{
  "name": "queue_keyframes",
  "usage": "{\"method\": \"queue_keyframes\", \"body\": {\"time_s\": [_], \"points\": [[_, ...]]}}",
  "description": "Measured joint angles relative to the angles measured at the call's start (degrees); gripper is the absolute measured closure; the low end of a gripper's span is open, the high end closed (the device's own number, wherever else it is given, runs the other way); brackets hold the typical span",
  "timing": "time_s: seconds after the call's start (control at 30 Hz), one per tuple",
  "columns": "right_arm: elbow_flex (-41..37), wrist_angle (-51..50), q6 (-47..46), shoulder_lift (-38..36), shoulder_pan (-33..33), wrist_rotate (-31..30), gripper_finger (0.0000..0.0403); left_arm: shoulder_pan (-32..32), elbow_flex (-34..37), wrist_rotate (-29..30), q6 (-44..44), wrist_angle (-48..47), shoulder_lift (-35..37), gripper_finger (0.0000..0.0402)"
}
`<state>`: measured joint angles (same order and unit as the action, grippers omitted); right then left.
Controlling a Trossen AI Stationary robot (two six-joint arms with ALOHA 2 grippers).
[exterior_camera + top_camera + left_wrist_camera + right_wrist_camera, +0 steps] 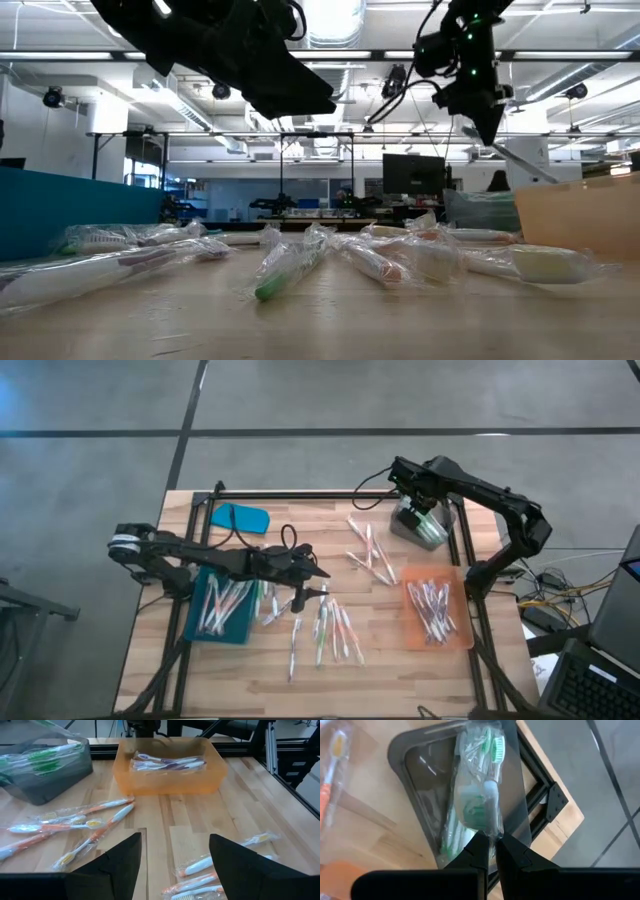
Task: Pick & Place Toothbrushes
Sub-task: Put the green toothbrush into the black bin
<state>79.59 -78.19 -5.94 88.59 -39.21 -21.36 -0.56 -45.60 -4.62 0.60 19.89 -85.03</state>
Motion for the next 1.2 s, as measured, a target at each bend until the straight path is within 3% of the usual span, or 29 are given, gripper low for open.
{"method": "queue_keyframes", "body": {"time_s": [0.4, 0.63, 1.2], "points": [[-0.11, 0.63, 3.22, 5.65, -2.14, 0.94, 0.0390, 0.50, 0.00, 0.00, 0.04, -1.67, -0.04, 0.0164], [-0.17, 0.99, 4.31, 8.57, -3.95, 6.76, 0.0390, 0.57, 0.00, -0.02, -0.03, -1.74, -0.04, 0.0163], [-0.31, 2.53, 7.70, 16.41, -9.80, 7.05, 0.0390, 0.57, 0.00, -0.02, -0.15, -2.52, -0.07, 0.0164]]}}
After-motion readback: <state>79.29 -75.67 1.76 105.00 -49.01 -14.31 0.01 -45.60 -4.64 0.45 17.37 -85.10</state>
